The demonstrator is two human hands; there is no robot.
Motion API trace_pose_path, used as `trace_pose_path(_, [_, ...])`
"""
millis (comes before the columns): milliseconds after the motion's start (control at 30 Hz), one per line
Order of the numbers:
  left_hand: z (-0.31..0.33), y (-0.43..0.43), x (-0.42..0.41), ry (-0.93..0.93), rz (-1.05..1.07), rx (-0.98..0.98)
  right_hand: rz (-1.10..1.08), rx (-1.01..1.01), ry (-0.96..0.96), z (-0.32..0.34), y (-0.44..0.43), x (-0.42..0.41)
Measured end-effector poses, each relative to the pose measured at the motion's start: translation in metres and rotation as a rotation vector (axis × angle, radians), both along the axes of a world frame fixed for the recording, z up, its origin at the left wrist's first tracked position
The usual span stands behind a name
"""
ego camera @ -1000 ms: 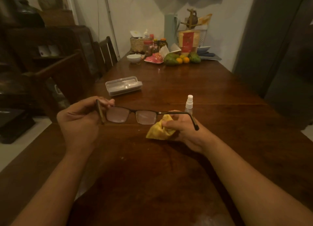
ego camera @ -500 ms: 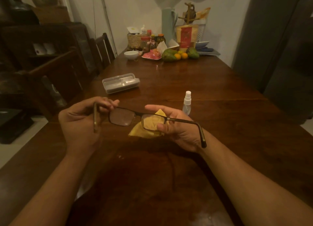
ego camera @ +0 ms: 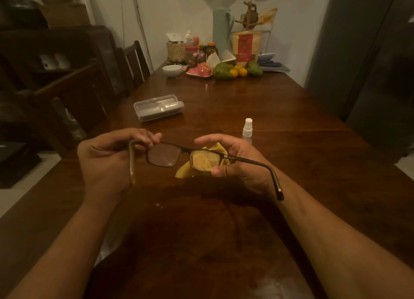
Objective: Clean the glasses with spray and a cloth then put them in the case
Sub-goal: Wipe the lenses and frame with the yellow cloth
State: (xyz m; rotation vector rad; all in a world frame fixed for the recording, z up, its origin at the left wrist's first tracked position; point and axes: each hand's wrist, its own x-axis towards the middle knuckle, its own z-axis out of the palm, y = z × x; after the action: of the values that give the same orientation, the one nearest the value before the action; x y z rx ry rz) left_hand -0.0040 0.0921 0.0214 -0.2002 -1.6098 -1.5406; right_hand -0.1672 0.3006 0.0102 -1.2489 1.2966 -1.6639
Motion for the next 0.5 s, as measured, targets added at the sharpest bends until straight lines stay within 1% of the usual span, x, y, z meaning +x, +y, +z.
trace_pose_path(167, [-0.0011,-0.0052,-0.0008,-0.012,-0.008,-0.030,-0.063,0.014,-0.008,-0.0002,0.0026,-0.0022])
trace_pose_path(300, [-0.0069,-0.0064,-0.0040,-0.047,-0.036,-0.044,-0.106,-0.034,-0.014,-0.0006,0.0015,-0.0022])
trace_pose_path(400, [-0.0064,-0.0034,-0.0060,-0.027,-0.036,-0.024,-0.089,-0.066,-0.011,-0.0024,-0.0011,-0.0011])
trace_pose_path(467, [-0.0055,-0.0007,-0.0058,-0.005,-0.036,-0.018,-0.046,-0.039,-0.013,-0.0030,-0.0021,-0.0017])
trace_pose_path(500, [-0.0039,0.0007,-0.0045,0.022,-0.028,-0.065,-0.015,-0.018,-0.006,-0.0032,-0.0023,-0.0016])
